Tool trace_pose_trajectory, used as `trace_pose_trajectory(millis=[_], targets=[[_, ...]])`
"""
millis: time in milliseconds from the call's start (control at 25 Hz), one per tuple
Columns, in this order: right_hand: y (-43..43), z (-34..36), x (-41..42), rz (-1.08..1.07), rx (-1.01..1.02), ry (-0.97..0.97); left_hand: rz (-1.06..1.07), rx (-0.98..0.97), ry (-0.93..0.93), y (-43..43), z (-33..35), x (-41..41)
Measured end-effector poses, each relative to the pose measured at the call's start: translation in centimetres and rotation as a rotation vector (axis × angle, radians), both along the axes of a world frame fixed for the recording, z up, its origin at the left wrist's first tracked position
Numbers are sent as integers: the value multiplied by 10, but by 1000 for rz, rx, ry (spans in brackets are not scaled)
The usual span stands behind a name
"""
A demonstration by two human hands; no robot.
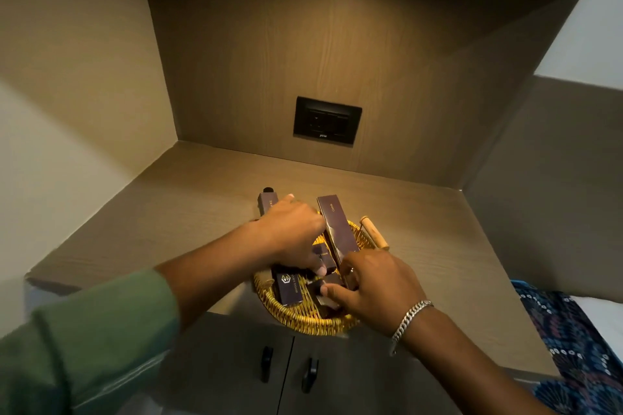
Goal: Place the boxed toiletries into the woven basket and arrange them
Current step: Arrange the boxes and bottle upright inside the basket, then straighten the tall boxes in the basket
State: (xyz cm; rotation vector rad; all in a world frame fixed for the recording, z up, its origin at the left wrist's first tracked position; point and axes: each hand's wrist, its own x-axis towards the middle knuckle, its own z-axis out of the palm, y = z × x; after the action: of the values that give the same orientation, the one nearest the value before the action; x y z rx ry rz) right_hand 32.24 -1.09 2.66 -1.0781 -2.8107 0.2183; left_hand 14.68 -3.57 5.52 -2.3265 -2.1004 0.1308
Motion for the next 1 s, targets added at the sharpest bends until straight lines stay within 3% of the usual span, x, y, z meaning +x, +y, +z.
trace_pose_trajectory(millis=[120,360,480,680,1000], targets=[[31,19,-12,40,-51,108,82,308,-192,-36,-11,-13],[103,30,-114,287,-166,162,194,520,-312,-87,-46,-18],[129,20,-176,439,-62,-14,226,580,-349,-92,-56,-15],[146,-3,-221,623,-101,-260,240,609,-432,-101,-63,-11],[150,-8,-206,716,-198,-84,268,612,-503,-103,-67,-14]])
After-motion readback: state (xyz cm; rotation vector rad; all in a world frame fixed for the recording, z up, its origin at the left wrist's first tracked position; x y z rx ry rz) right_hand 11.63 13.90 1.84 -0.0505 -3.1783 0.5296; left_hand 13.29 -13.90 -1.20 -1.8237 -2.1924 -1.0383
